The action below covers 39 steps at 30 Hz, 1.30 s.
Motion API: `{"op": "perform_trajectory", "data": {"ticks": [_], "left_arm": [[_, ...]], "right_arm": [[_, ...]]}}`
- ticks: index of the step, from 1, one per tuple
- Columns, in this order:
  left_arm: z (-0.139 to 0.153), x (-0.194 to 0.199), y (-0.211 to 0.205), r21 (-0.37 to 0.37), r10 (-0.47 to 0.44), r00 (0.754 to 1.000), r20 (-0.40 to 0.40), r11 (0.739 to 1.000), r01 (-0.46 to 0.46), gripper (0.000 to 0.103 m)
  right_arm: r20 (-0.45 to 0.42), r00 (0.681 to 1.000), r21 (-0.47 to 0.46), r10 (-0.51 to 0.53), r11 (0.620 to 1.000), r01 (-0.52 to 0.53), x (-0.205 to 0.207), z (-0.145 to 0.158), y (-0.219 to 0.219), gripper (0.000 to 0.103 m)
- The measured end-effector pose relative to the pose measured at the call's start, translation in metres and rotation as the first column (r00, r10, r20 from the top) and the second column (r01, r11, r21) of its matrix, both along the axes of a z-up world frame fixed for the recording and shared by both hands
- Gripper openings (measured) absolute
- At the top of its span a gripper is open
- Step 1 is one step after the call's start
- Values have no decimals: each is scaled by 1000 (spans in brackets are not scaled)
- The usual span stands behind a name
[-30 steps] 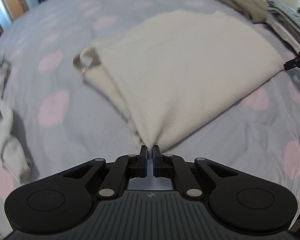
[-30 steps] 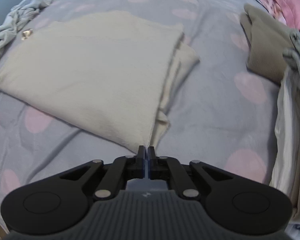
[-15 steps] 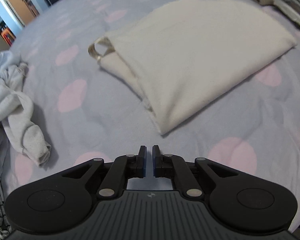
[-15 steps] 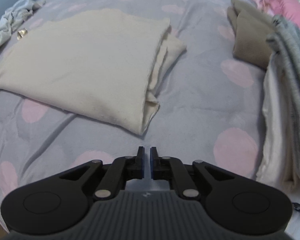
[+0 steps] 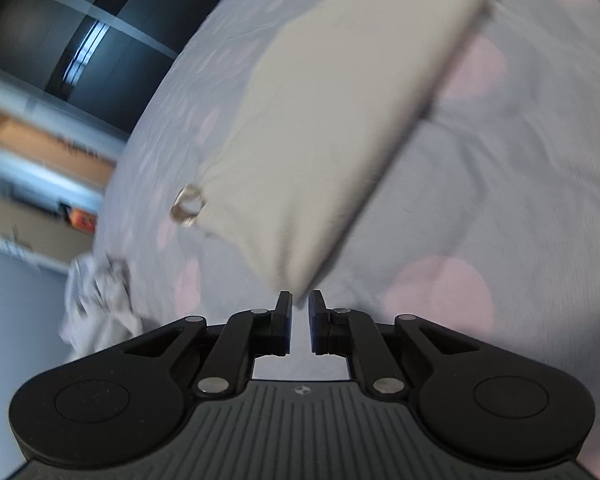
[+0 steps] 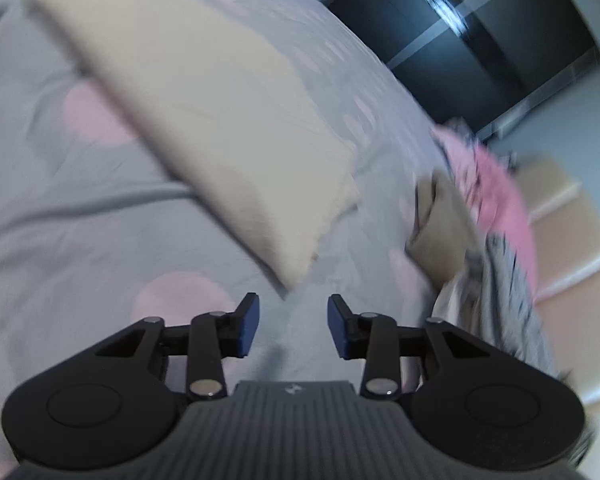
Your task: Fold clothes
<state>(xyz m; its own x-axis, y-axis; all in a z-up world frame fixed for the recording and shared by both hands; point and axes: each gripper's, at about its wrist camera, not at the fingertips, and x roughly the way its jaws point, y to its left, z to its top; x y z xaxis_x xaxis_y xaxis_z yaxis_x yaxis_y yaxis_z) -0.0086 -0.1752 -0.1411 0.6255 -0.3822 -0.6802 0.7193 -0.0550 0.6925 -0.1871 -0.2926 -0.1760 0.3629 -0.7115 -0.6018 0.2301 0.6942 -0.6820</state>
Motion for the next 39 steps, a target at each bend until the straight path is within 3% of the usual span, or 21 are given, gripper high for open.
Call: {"op": "perform_trajectory", "data": {"ticks": [4,8,12,21,32,39], "left_arm": [[-29,-14,-1,82,-81,982,173,994,67,11],[-48,-13,-3,127,-134,973,188,986,111,15],[-57,-8,-5,145,-186,953,238,977,155,15],[-66,-2,-18,146,-226,933,281,971,191,15],[-66,-1,-29,129,-219,932,290,974,189,15],[-49,0,-31,49,-149,962,229,989,141,11]], "right_arm": [[-103,989,-116,110,986,-122,3,-21,22,45],[-171,973,-158,154,971,-181,4,-37,21,45],[-171,974,-153,151,972,-178,11,-37,13,46],[-202,964,-181,173,961,-211,32,-43,-2,45],[-215,954,-267,209,927,-263,56,-53,-19,44],[-218,953,-264,210,927,-265,73,-58,-24,19]]}}
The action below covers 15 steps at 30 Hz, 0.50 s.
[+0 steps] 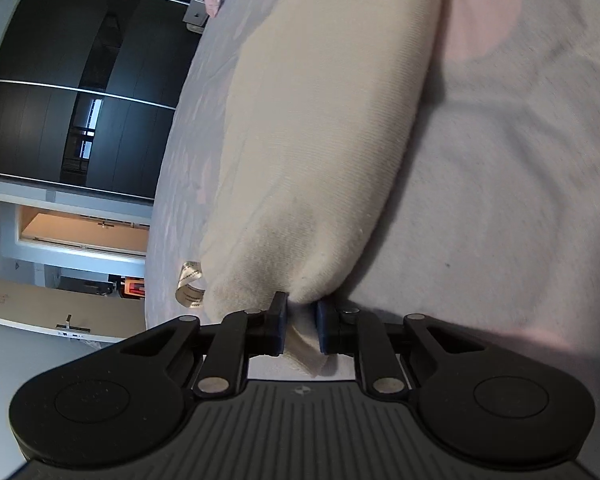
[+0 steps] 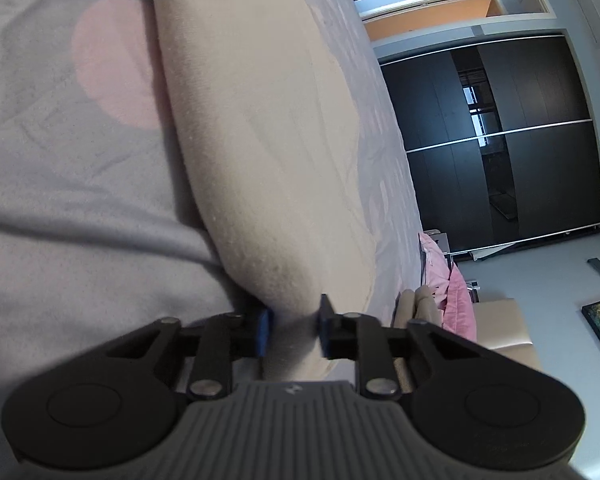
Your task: Fold clothes
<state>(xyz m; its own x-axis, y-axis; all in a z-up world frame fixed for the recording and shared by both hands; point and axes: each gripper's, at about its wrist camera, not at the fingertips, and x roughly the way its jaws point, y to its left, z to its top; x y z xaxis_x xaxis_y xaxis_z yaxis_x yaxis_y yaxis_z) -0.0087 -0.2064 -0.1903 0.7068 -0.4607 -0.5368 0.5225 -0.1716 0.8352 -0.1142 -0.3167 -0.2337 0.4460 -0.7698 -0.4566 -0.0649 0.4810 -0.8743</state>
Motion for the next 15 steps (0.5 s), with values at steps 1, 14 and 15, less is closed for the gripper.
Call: {"op": "perform_trajectory", "data": {"ticks": [1,14,15], "left_arm": [[2,0,2,-7,-3,1000,-5,1000,3,9],[46,-18,35,-52,-39,999,-11,998,38,3],[49,-21,39,-53,-42,999,-8,998,41,3]], "right_arm": [[-4,1000,-4,2,1000,-2,0,0,0,17],[35,999,-15,9,1000,-9,-12,39,16,10],[31,999,-17,15,1000,-15,-14,42,19,10]]}}
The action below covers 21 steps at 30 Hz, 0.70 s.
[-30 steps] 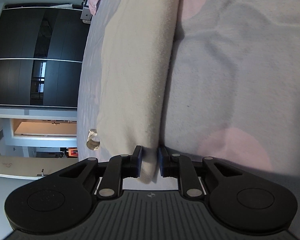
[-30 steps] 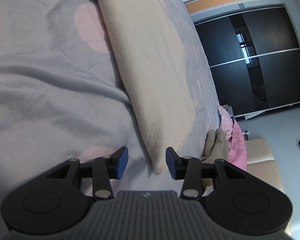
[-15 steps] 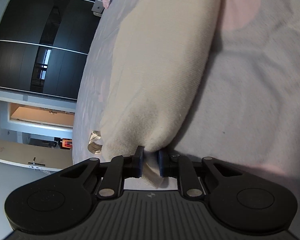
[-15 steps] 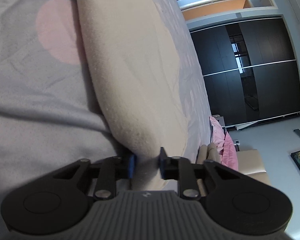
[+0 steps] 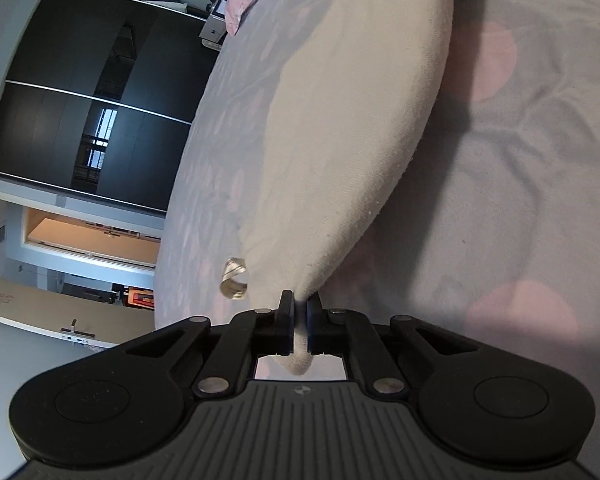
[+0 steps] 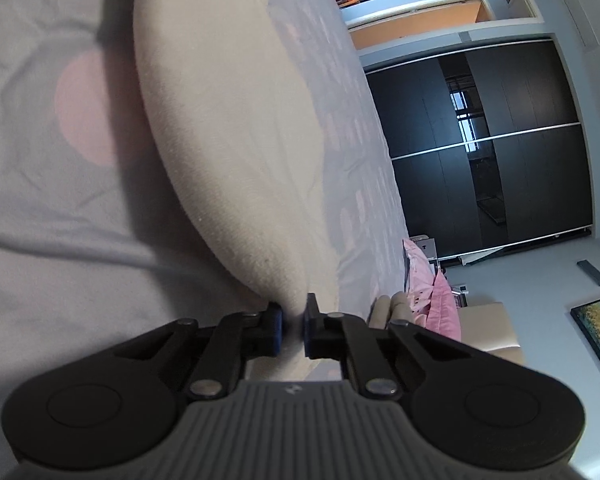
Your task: Fold clothes
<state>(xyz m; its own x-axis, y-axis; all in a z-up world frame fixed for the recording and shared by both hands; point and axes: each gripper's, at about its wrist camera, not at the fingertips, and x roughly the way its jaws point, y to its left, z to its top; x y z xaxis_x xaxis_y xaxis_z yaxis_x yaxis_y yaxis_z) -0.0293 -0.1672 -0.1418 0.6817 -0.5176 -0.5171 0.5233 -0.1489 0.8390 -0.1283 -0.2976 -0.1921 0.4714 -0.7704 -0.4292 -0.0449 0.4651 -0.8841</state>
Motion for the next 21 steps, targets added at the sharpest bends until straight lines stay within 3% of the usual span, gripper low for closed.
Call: {"op": "perform_trajectory", "data": {"ticks": [9,14,21], "left_arm": [[29,-33,51,72,-63,994,-85,995,69,3],[50,-40,74,56,-55,986,-157,996,65,3],[42,-53,97,125,-53,983,-178,989,76,3]], "right_arm": [[-84,993,72,80,995,-74,-55,21,47,10],[-124,982,122,141,984,-126,-88,35,78,10],[-213,951,157,224,968,-193,-119,26,126,10]]}}
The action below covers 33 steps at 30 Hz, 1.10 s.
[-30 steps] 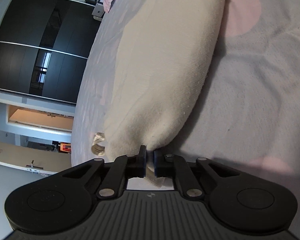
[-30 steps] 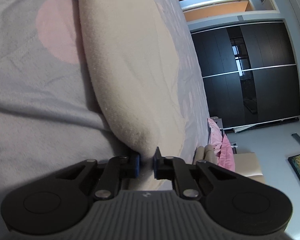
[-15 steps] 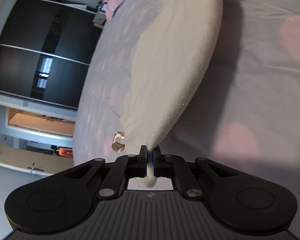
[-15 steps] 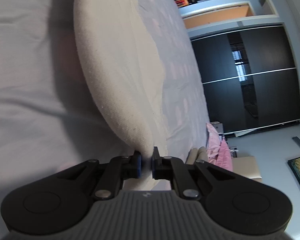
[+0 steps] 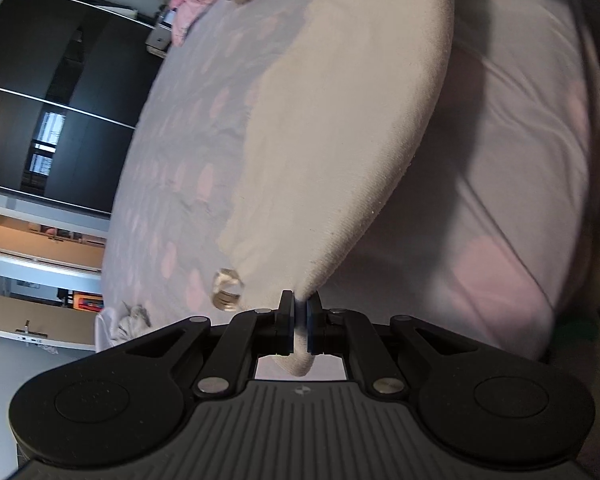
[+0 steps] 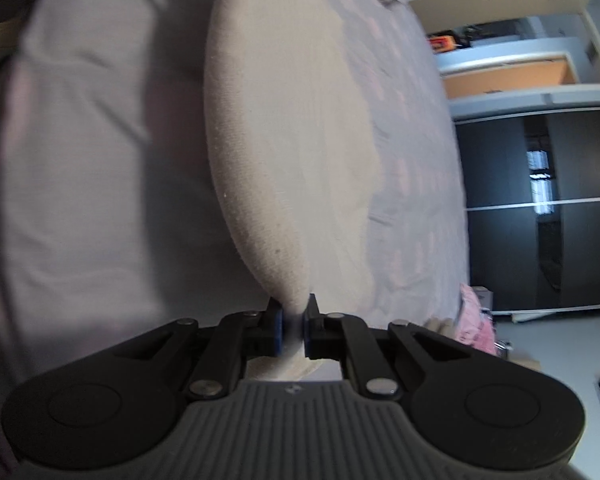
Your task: Fold clothes
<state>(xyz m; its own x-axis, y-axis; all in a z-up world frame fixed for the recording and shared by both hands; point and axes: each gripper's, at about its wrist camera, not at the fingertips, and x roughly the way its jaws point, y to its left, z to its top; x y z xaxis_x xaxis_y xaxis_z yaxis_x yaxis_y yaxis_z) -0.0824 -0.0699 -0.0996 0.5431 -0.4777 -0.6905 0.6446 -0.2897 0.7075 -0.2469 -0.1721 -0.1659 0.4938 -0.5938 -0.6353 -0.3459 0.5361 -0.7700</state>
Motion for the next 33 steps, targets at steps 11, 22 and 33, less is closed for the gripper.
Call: {"op": "perform_trajectory", "data": {"ticks": [11,22,33], "left_arm": [[-19,-1,-9,71,-5,1000,-31,997,7,4],[19,-10,-14,9,-61,960,-274,998,66,5],[25,21,-61,-74,138,906,-401,980,-182,5]], "right_arm": [[-150,988,60,39,998,-30,-25,-25,1,18],[-177,982,192,-69,976,103,-56,-14,-6,17],[77,899,427,-431,829,361,-23,37,-56,26]]}}
